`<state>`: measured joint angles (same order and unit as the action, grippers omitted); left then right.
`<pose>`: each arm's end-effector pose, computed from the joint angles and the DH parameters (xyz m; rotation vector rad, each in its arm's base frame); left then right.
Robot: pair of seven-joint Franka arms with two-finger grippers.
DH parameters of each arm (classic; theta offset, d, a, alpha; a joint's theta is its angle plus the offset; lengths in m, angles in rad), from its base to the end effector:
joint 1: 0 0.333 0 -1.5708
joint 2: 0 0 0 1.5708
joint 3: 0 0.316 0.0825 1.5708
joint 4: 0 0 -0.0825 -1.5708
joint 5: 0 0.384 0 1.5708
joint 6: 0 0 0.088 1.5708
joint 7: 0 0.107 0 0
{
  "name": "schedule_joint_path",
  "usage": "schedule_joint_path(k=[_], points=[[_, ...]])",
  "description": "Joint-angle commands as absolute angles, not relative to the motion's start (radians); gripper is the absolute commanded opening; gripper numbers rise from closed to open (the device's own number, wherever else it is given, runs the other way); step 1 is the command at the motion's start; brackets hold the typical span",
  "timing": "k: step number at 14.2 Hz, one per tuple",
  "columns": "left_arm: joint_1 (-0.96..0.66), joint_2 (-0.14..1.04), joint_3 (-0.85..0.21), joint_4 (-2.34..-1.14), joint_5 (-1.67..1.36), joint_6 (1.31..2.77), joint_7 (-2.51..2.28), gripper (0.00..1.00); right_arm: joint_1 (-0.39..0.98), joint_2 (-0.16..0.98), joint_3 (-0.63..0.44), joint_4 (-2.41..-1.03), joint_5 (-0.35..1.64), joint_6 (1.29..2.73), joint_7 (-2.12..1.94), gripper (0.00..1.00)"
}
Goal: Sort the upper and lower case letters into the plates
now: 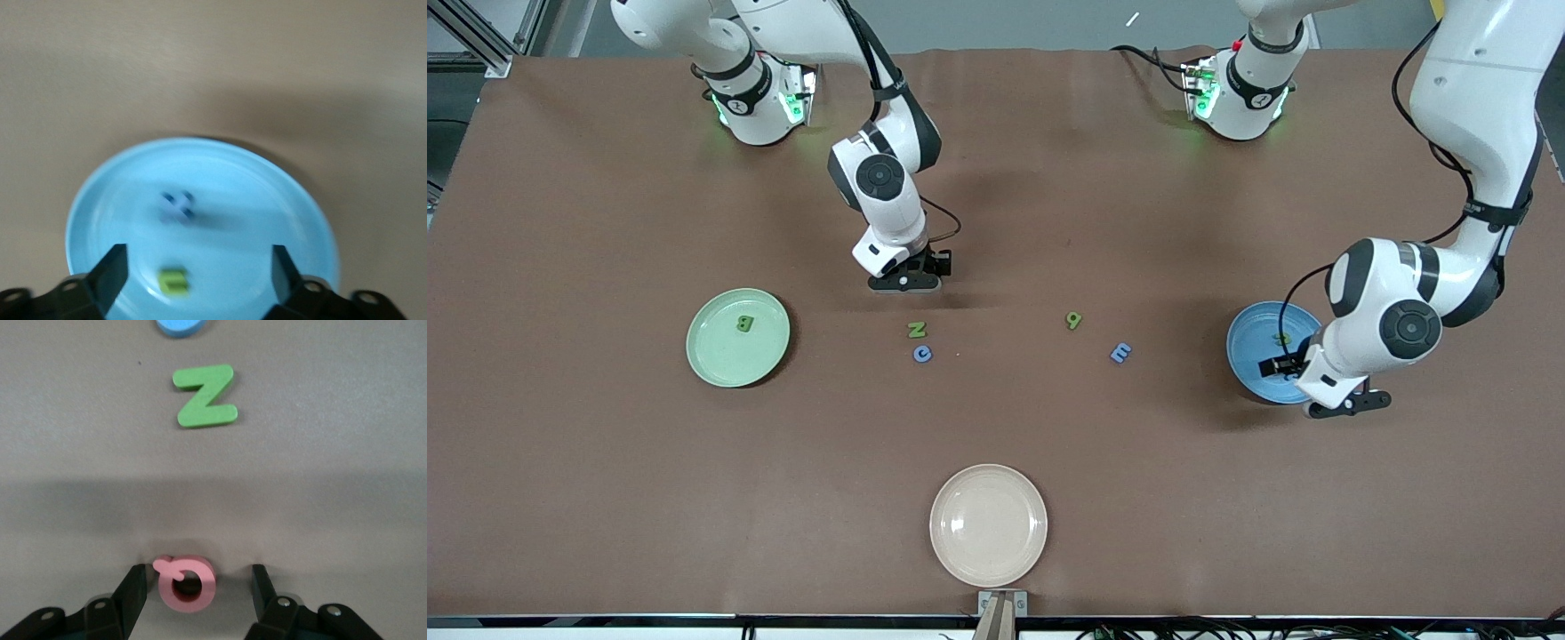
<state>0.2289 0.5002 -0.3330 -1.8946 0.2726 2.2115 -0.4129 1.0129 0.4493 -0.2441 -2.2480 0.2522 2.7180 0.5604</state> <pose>0.6139 -0.0464 0.2387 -3.0452 -0.2366 0.1962 0.3993 0.3677 0.1731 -3.1115 -0.0088 -0.0508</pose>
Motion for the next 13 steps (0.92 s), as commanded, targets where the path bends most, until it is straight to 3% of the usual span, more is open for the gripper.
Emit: schedule_joint_path(k=[1, 3, 7, 13], points=[[0.227, 0.465, -0.429, -1.893, 0.273, 2.149, -0.551, 1.0, 1.034, 0.468, -0.258, -2.247, 0.255, 2.749, 0.574, 0.69], [0.2, 0.475, -0.489, -1.881, 0.275, 2.149, -0.746, 1.0, 1.04, 0.472, -0.259, -2.249, 0.255, 2.763, 0.574, 0.67], [0.077, 0.515, -0.502, -1.848, 0.276, 2.161, -1.047, 1.0, 1.04, 0.474, -0.259, -2.25, 0.255, 2.763, 0.572, 0.58], [0.006, 0.595, -0.497, -1.848, 0.291, 2.322, -1.377, 1.0, 1.026, 0.482, -0.261, -2.249, 0.255, 2.761, 0.568, 0.24]])
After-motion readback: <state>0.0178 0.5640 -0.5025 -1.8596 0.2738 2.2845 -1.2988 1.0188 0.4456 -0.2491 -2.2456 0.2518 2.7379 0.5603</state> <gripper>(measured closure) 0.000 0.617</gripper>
